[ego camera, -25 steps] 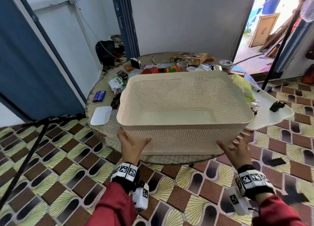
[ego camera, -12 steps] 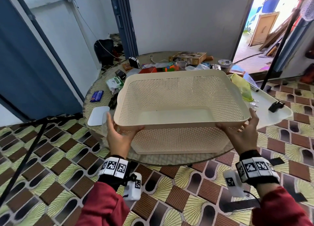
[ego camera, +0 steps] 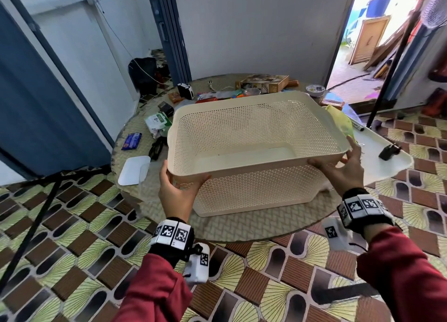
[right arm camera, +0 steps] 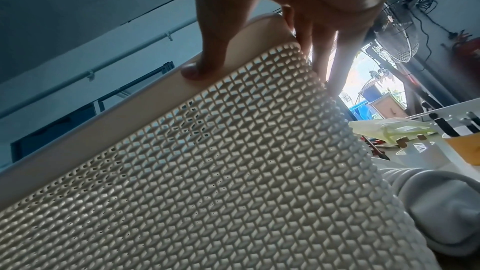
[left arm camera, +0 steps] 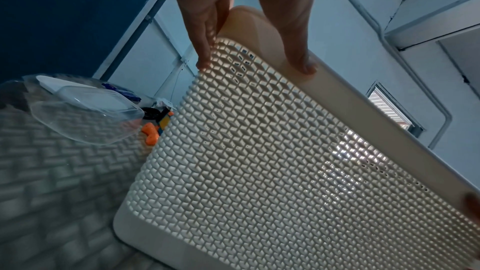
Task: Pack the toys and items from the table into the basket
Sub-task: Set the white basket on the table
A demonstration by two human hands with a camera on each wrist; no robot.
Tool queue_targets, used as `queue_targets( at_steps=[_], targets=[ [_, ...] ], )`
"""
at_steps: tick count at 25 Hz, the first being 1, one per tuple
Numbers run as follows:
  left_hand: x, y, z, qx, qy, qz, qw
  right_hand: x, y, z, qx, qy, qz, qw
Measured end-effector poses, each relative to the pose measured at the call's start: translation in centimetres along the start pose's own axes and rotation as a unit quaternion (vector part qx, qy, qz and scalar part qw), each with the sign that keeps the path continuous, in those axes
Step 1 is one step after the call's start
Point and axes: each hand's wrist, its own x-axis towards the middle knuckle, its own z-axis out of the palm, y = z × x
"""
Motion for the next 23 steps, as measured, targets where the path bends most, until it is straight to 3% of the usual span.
queue_targets(
  at_steps=[6, 10, 14, 18, 23],
  targets=[
    [0.7, 0.3, 0.9, 0.002, -0.011, 0.0, 1.0, 1.0, -0.4, 0.2, 0.003, -0.026, -0.002, 1.0],
    [-0.5, -1.2, 0.9, 0.075, -0.052, 0.004, 0.996, 0.5, -0.1, -0.3, -0.032, -0.049, 0.002, 0.998],
    [-4.7, -3.5, 2.4, 0.124, -0.093, -0.075, 0.985, -1.5, 2.8, -1.7, -0.117, -0.068, 0.03, 0.99],
    [-9.9, -3.5, 5.3, 0.146, -0.234, -0.148, 0.95, -5.8, 6.3, -3.9, -0.21, -0.125, 0.04, 0.969],
    [-14.0, -3.5, 11.4, 0.187, -0.447, -0.103, 0.869, -10.2, 11.3, -9.1, -0.246, -0.138, 0.102, 0.954]
  ],
)
